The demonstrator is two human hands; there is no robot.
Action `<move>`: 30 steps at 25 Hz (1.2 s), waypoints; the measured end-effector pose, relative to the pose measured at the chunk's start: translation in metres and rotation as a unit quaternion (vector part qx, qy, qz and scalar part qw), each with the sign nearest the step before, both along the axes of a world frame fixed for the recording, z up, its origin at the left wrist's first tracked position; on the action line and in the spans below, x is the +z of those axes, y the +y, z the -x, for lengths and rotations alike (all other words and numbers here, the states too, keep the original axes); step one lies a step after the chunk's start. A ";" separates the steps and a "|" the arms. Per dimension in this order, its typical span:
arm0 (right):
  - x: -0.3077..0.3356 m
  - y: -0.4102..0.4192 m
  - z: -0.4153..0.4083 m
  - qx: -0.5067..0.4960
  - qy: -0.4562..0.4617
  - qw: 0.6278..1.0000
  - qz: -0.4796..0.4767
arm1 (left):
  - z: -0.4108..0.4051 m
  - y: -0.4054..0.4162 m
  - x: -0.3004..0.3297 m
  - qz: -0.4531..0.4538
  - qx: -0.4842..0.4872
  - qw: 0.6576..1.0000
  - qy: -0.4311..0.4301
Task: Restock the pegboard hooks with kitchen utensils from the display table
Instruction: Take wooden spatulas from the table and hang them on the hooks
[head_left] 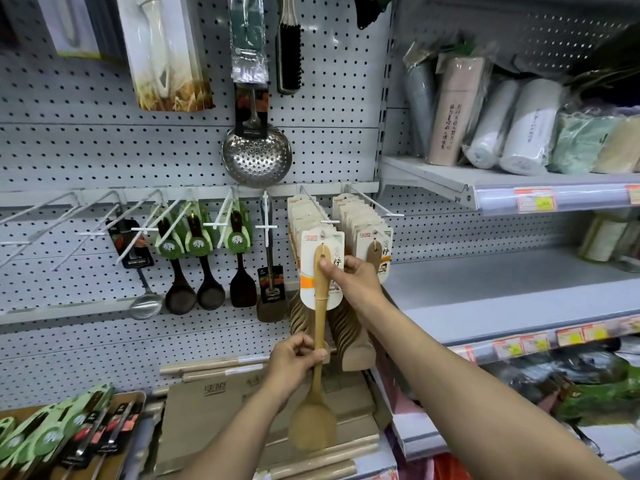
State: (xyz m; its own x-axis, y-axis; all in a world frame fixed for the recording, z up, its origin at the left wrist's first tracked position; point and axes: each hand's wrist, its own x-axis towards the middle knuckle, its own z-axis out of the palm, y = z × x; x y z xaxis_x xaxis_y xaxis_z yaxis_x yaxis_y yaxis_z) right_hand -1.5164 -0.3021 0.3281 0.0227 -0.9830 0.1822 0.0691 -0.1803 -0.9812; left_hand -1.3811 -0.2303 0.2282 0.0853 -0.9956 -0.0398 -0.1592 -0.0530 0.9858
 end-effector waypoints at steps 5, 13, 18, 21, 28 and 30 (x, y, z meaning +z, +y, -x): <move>-0.001 -0.008 0.003 0.009 0.003 1.000 -0.029 | 0.011 0.000 -0.004 -0.012 0.018 1.000 0.010; -0.001 -0.026 0.004 0.037 0.053 0.997 -0.037 | 0.014 -0.020 -0.011 -0.038 0.044 0.998 0.007; 0.000 -0.039 0.005 0.049 0.093 0.994 -0.027 | 0.017 -0.042 -0.014 -0.047 0.085 0.995 -0.031; 0.000 -0.045 0.006 0.062 0.107 0.992 -0.020 | 0.017 -0.052 -0.015 -0.047 0.106 0.992 -0.055; 0.004 -0.050 0.014 0.085 0.145 0.985 -0.025 | 0.022 -0.069 -0.021 -0.062 0.138 0.986 -0.074; 0.001 -0.051 0.016 0.094 0.148 0.984 -0.036 | 0.025 -0.068 -0.021 -0.065 0.145 0.984 -0.084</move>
